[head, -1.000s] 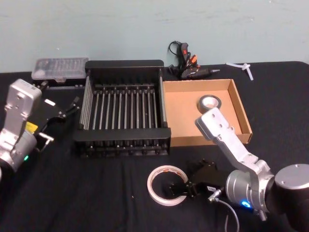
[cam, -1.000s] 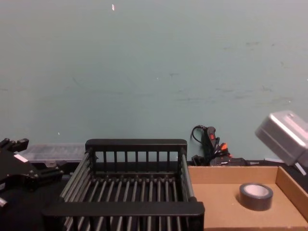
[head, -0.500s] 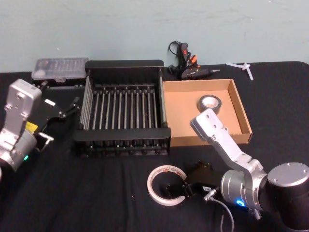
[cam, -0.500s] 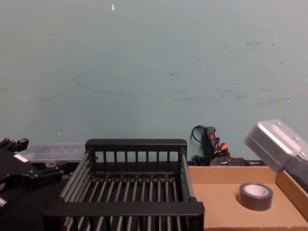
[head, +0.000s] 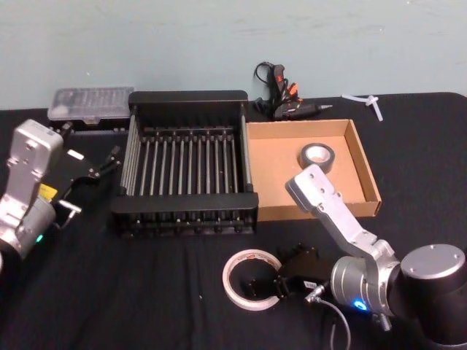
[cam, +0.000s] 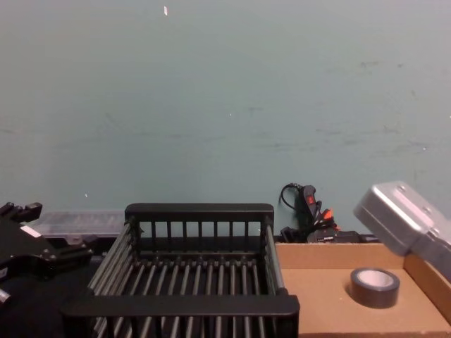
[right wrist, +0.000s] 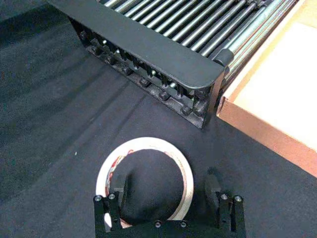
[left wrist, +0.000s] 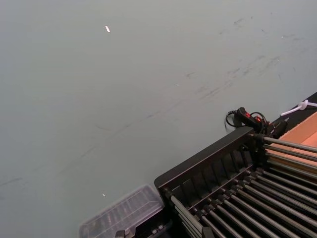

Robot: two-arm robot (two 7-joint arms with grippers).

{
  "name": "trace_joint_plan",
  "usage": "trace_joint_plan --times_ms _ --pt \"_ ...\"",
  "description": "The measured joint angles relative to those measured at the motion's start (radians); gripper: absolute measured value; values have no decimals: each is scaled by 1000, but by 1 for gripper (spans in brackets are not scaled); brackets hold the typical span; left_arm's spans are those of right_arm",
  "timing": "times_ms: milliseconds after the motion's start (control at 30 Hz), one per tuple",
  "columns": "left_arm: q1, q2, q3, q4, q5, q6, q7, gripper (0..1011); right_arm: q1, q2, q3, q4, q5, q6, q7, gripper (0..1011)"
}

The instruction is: Pick up the white tape and place it into the black box , Pick up the silver tape and place it into the brown box.

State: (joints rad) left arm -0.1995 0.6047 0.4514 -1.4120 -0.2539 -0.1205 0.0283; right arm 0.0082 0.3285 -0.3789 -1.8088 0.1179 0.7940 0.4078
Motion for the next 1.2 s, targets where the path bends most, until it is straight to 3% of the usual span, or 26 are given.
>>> trace_joint_plan --times_ms 1200 --pt "0 0 0 0 0 0 0 1001 8 -5 -7 13 8 4 -4 1002"
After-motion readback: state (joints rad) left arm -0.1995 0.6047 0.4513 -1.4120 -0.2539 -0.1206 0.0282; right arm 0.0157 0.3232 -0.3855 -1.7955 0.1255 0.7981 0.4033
